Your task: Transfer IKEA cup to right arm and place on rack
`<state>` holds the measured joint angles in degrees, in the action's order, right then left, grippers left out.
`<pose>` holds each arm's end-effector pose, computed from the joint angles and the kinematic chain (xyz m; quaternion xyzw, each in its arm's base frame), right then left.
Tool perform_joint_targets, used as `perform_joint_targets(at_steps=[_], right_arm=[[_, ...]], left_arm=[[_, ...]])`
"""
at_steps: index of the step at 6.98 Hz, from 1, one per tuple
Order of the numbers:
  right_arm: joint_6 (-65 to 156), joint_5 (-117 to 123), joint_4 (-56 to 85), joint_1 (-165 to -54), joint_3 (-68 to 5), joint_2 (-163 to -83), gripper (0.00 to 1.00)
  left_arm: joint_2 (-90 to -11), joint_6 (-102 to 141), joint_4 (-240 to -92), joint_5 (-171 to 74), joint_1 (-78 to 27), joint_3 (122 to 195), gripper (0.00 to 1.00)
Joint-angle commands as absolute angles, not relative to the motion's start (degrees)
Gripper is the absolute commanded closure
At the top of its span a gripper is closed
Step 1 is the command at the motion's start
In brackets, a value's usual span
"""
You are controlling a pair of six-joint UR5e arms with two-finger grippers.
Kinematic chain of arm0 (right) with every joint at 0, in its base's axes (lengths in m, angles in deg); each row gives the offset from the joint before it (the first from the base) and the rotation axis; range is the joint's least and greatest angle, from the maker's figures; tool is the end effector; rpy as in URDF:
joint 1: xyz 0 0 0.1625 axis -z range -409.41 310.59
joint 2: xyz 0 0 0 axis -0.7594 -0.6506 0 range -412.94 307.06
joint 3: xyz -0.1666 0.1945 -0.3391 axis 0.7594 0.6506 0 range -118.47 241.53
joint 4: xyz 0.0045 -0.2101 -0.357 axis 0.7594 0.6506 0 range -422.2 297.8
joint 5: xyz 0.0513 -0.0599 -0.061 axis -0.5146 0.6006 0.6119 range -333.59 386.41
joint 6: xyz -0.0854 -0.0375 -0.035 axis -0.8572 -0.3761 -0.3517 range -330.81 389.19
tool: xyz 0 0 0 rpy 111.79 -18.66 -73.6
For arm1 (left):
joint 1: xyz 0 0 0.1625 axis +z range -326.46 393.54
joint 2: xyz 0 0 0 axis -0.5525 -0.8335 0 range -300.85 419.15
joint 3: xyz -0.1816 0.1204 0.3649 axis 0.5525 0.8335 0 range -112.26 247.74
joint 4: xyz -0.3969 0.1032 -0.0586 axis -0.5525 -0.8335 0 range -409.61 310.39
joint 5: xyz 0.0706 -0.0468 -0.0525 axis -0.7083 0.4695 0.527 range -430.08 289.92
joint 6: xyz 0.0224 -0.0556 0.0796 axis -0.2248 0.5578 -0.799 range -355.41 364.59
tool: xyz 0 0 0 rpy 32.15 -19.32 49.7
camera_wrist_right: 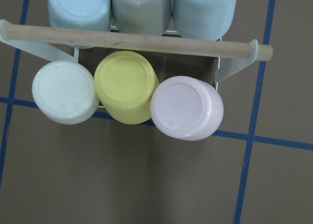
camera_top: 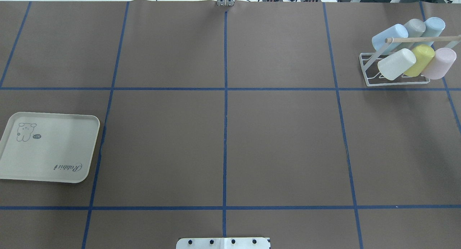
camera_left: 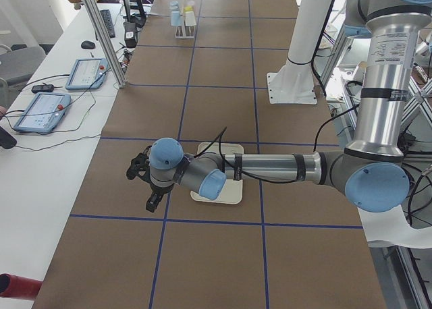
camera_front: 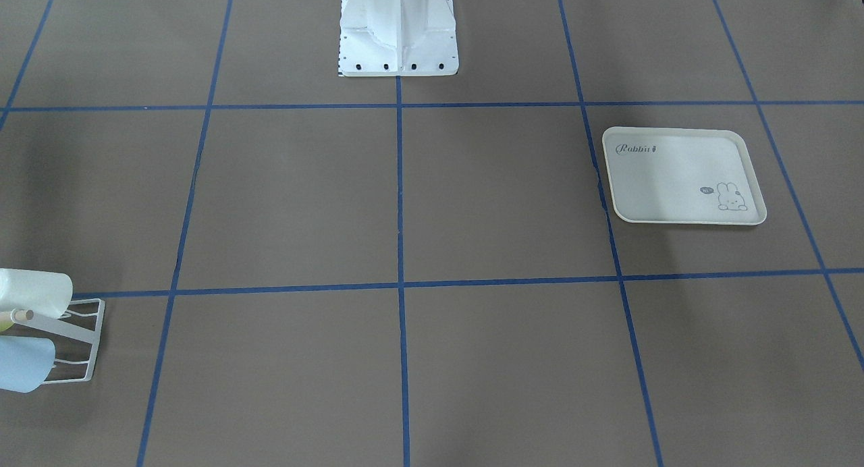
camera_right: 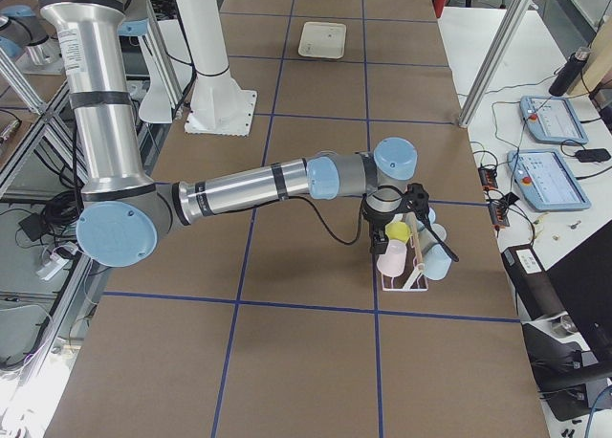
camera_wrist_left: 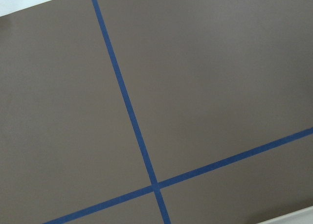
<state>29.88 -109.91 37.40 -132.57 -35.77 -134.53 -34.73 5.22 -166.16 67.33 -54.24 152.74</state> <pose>-0.0042 -0.5496 0.5345 0.0231 -0.3951 -0.0703 0.9157 -0.0389 -0.5419 0.6123 0.1917 0.3970 0.1009 0.8919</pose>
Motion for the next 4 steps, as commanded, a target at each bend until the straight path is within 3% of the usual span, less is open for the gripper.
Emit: perform_joint_targets(at_steps=[1, 2, 4], right_arm=[[25.68, -109.39, 42.3, -133.08, -35.77, -134.49, 0.0], [25.68, -109.39, 42.39, -134.3, -36.55, -134.24, 0.0], [25.76, -107.55, 42.31, -134.31, -36.12, -134.15, 0.0]], left_arm=[[-33.67, 5.47, -162.75, 70.2, -55.14, 158.49, 0.0], [-28.79, 5.38, -160.37, 69.41, -55.23, 163.57, 0.0], [-27.33, 5.38, -160.96, 69.4, -55.32, 165.02, 0.0]])
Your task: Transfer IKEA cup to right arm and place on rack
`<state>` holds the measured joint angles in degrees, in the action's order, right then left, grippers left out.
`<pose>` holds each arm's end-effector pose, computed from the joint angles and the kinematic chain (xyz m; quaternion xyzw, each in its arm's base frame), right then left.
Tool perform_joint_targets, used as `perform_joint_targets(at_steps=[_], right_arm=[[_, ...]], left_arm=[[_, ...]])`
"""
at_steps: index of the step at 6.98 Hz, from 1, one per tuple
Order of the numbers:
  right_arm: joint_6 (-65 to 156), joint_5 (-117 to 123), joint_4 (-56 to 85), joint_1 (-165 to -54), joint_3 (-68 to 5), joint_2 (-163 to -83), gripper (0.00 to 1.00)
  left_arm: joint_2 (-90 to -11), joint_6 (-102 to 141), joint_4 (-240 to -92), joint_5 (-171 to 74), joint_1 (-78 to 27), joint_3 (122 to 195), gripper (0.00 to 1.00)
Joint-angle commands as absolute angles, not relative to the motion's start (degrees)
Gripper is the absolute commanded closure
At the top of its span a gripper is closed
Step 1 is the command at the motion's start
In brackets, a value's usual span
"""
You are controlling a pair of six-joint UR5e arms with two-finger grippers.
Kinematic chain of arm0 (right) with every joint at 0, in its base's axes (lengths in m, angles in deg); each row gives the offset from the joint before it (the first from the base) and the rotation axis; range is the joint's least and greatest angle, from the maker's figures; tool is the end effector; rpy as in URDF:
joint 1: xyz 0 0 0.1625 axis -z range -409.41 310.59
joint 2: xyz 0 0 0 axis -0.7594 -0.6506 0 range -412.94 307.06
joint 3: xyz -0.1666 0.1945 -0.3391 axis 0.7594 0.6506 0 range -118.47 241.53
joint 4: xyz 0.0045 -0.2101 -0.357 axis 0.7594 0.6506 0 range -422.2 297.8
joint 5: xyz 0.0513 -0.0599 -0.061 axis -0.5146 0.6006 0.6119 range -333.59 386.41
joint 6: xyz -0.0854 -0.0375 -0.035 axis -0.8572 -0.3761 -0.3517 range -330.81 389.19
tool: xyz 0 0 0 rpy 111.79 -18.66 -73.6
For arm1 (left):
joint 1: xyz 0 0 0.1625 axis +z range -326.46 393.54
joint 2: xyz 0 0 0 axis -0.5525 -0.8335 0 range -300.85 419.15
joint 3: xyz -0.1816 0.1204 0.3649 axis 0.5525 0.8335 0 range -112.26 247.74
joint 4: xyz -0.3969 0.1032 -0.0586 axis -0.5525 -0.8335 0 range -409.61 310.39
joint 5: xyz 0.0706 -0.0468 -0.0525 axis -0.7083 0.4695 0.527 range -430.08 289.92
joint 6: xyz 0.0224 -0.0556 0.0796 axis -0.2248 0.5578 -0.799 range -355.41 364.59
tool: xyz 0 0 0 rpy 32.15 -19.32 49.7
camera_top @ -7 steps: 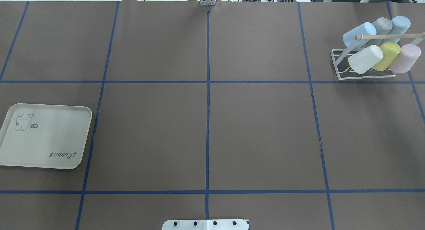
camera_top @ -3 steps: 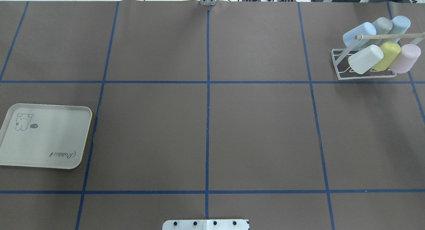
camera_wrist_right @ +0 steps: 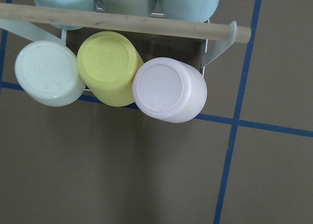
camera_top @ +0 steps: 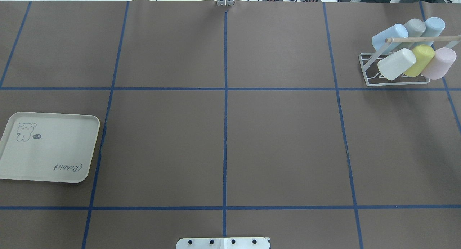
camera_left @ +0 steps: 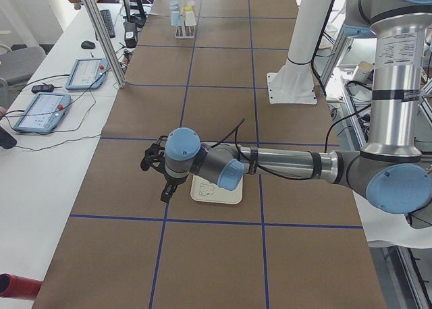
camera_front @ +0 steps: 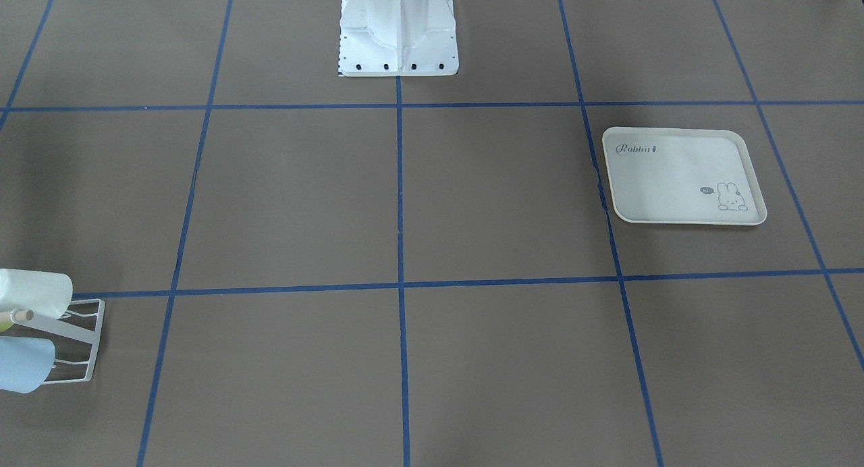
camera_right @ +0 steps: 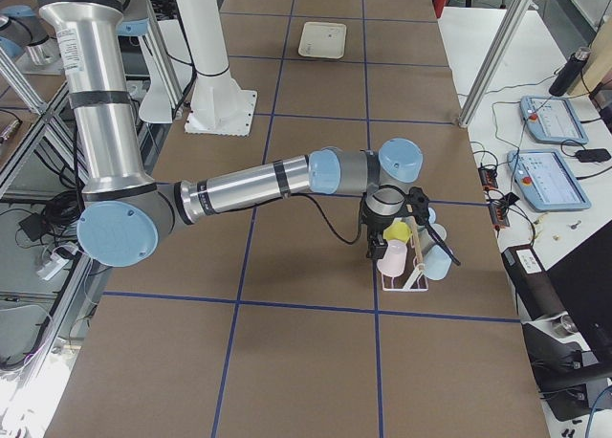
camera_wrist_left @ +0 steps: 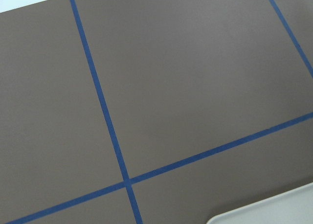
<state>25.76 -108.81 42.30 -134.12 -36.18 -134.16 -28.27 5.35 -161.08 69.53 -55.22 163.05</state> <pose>0.0122 -0.5465 0.5378 0.0098 -0.3845 -0.0769 0.9198 -0.0467 -0.4913 0.5865 0.1831 0.4134 0.0917 0.8872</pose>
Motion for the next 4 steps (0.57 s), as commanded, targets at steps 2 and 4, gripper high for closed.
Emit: perform_joint_targets(at_steps=[2, 4], right_arm=[[25.85, -106.83, 41.96, -134.14, -36.55, -133.36, 0.0], [26.11, -108.23, 41.26, -134.22, -41.54, -137.71, 0.0]], left_arm=[[-25.58, 4.77, -160.88, 67.31, -56.46, 169.16, 0.0], [-23.92, 5.29, -160.79, 65.72, -56.2, 169.95, 0.0]])
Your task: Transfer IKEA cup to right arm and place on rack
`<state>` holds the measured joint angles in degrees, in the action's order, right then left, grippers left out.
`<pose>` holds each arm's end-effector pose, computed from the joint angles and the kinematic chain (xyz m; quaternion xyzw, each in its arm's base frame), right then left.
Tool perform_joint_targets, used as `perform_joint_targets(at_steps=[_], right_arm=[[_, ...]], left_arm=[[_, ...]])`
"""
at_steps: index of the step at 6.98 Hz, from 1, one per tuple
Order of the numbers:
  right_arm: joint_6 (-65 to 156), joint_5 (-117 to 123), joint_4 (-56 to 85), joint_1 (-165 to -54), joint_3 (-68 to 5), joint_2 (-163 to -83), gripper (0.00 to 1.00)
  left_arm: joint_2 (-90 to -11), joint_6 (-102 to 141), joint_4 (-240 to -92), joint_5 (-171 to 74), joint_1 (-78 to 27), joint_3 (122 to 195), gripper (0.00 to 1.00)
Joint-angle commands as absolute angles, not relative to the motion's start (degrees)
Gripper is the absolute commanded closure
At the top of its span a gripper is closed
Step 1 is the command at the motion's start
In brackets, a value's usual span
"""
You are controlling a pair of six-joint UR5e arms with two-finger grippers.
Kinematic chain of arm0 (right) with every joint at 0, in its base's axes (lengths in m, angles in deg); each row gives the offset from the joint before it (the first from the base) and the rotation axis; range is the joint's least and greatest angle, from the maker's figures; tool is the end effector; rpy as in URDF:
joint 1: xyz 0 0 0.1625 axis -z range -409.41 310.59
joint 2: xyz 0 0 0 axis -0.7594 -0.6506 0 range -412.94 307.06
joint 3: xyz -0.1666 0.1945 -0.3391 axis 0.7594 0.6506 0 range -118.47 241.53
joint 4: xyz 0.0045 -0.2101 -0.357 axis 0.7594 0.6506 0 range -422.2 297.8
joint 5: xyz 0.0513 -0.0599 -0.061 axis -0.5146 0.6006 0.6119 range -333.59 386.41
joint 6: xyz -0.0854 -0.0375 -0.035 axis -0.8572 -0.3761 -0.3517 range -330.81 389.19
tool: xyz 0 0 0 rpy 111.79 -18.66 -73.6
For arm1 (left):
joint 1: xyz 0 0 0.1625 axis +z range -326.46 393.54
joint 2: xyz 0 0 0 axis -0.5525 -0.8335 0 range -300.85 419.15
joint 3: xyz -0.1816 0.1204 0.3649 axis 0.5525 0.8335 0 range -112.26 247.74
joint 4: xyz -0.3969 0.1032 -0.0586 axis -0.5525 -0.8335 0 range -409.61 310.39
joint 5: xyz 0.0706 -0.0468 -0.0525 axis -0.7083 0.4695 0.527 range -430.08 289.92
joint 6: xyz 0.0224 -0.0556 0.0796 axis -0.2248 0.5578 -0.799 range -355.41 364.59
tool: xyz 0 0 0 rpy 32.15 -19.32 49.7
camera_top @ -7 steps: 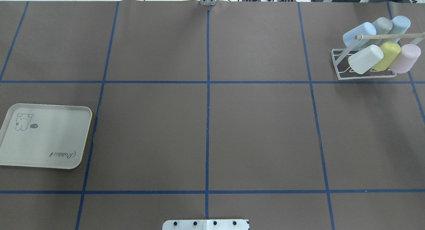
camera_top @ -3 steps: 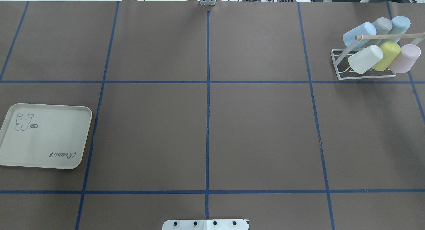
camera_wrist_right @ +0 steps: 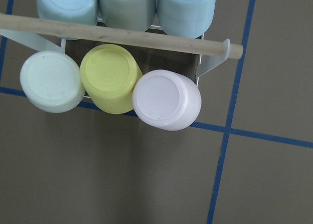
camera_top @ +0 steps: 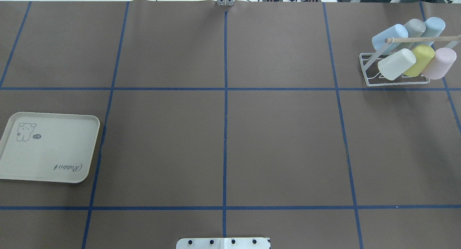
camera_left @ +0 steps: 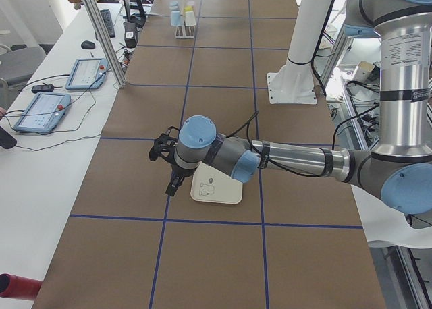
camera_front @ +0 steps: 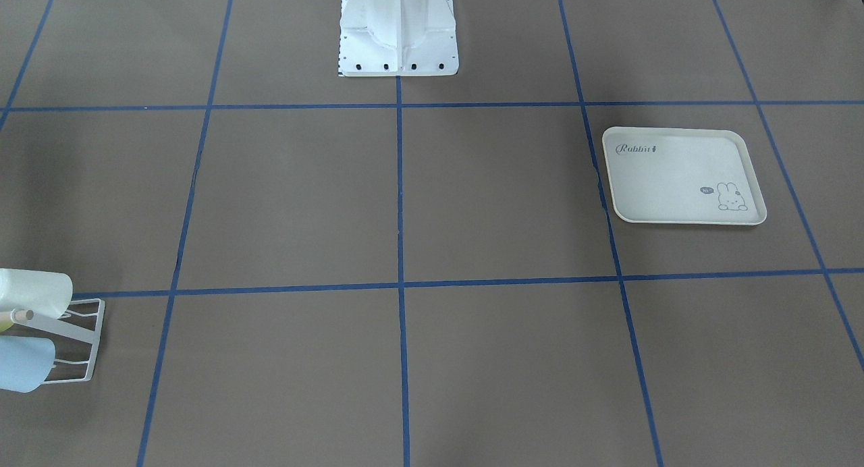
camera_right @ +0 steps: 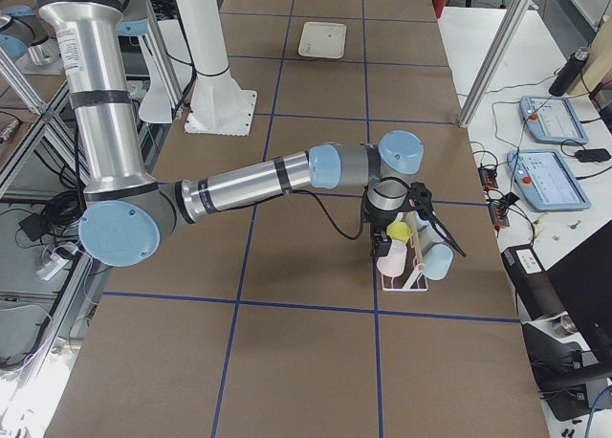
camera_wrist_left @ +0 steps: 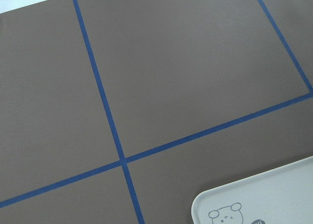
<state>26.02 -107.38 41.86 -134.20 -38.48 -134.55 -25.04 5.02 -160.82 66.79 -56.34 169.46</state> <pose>0.0151 -0.5426 0.5233 0.0285 -0.3731 -0.0819 0.9237 -0.0596 -0.4671 0.5602 0.2133 0.3876 0.0908 0.8922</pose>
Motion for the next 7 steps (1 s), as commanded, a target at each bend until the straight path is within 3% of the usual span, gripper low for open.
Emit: perform_joint_targets(at_steps=[1, 7], right_arm=[[26.38, -107.89, 39.6, -133.96, -43.05, -138.88, 0.0], [25.94, -106.23, 39.32, -132.64, -42.89, -138.63, 0.0]], left_arm=[[-23.99, 5.2, -161.05, 66.32, -56.2, 170.13, 0.0], [-24.17, 5.2, -161.05, 66.94, -56.11, 172.06, 0.0]])
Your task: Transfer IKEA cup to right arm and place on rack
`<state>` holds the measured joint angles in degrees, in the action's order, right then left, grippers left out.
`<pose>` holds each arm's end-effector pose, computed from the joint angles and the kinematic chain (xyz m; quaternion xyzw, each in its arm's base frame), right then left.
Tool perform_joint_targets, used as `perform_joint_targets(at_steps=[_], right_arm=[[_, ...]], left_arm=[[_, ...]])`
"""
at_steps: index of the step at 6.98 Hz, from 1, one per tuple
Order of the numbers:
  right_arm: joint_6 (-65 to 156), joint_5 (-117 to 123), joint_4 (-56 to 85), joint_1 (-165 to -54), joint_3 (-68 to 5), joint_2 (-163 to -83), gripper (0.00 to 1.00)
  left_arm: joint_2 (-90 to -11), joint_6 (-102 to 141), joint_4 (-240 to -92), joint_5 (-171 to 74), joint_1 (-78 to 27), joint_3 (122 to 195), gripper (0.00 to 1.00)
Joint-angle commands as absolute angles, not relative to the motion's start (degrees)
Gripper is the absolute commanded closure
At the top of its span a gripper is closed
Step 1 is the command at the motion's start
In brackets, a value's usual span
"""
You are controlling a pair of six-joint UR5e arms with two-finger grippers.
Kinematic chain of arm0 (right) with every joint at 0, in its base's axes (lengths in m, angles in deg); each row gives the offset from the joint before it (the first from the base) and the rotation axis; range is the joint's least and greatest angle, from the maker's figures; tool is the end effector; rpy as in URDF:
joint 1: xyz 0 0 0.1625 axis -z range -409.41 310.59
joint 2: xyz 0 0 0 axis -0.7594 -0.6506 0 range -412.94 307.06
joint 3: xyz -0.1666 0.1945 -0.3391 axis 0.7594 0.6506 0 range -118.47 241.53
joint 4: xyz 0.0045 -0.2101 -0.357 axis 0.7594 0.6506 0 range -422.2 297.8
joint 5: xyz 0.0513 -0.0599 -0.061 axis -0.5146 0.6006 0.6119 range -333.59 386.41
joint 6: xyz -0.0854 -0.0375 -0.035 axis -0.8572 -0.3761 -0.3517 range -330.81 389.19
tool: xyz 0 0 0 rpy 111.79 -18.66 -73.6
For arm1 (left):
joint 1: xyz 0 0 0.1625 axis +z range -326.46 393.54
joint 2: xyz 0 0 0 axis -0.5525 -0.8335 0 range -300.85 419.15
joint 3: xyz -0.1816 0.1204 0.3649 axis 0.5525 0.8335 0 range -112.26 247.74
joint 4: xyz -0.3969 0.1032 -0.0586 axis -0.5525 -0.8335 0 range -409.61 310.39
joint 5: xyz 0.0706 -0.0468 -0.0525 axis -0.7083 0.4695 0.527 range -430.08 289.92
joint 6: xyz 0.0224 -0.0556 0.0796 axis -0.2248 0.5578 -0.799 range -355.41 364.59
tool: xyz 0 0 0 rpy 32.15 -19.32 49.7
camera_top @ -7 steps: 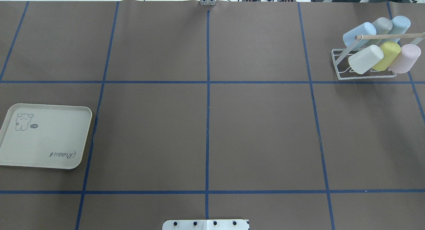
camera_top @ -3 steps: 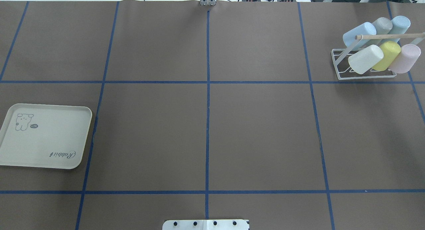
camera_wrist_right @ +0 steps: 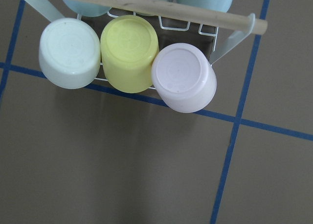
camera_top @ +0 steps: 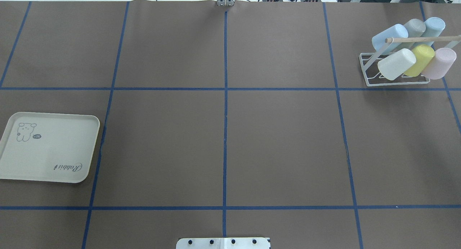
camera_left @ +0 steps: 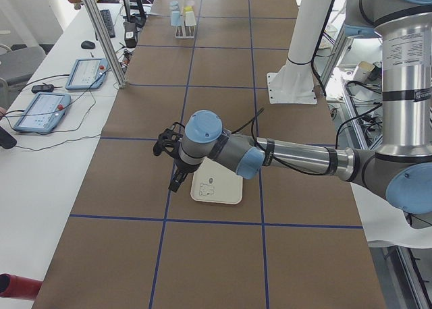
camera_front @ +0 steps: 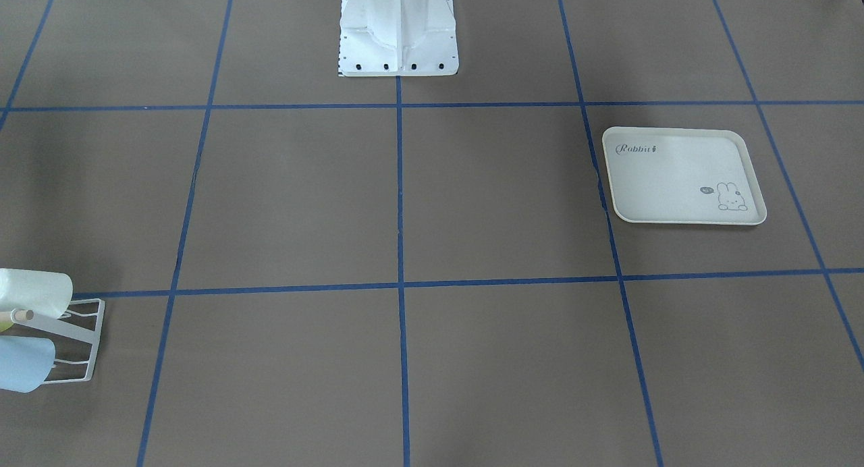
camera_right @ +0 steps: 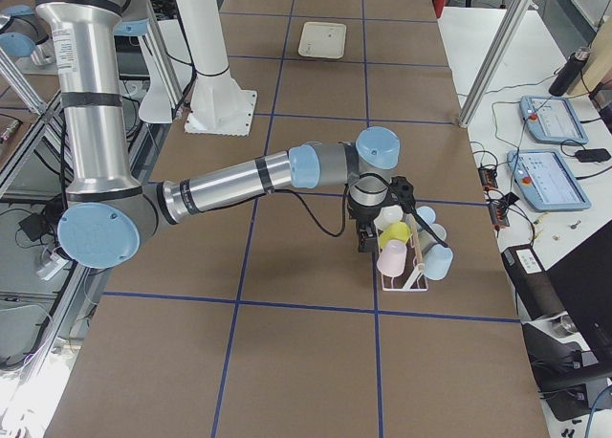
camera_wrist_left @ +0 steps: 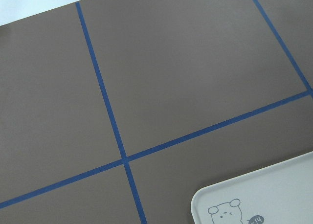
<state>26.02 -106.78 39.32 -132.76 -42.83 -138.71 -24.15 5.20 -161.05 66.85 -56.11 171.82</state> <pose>0.0055 -0.5151 0.5211 0.0461 -0.3689 -0.1021 0.9227 -0.0577 -0.4600 0.5458 0.2251 0.3875 0.0971 0.8887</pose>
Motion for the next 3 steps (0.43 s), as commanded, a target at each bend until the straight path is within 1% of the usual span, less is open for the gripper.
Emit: perform_joint_targets(at_steps=[1, 3], right_arm=[[25.94, -103.96, 39.32, -132.56, -42.89, -138.55, 0.0], [25.94, -103.93, 39.32, -131.85, -42.71, -138.63, 0.0]], left_arm=[[-24.17, 5.29, -160.97, 66.85, -56.11, 173.28, 0.0], [-24.17, 5.29, -160.96, 66.94, -56.11, 174.08, 0.0]])
